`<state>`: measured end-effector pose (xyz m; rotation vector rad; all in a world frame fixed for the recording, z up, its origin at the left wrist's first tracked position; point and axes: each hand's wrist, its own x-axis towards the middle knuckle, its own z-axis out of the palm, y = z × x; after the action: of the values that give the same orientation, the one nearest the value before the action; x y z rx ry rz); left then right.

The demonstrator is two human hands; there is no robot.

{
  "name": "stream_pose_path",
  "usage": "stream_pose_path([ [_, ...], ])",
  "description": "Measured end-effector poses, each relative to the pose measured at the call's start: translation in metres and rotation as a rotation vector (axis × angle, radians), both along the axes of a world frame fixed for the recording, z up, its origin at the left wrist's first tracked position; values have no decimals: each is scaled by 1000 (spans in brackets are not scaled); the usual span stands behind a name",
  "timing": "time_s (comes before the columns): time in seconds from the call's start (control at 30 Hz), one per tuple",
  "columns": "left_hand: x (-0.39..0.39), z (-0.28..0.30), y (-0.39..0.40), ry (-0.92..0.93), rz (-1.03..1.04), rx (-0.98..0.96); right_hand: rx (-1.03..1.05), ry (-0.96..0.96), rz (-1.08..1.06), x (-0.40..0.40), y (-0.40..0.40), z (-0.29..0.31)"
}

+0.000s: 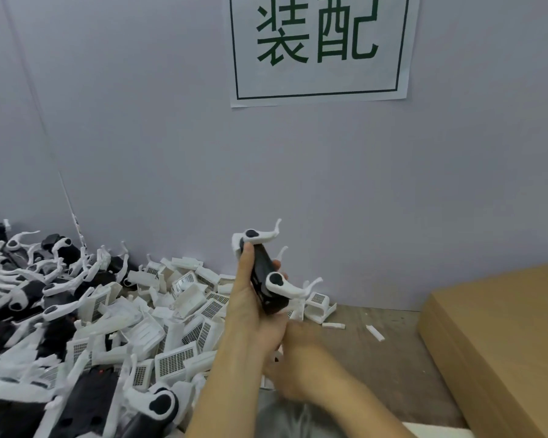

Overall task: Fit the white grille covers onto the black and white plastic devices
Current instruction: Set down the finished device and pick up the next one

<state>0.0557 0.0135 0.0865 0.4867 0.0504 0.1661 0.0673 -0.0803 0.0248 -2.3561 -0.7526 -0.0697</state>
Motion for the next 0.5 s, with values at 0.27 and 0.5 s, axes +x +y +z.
stream_pose_path([
  [0.27, 5, -4, 2, -2, -102, 162, 360, 170, -207, 14, -35, -5],
  [0.5, 16, -34, -18, 134, 210, 658, 680, 312, -633, 29, -106, -10],
])
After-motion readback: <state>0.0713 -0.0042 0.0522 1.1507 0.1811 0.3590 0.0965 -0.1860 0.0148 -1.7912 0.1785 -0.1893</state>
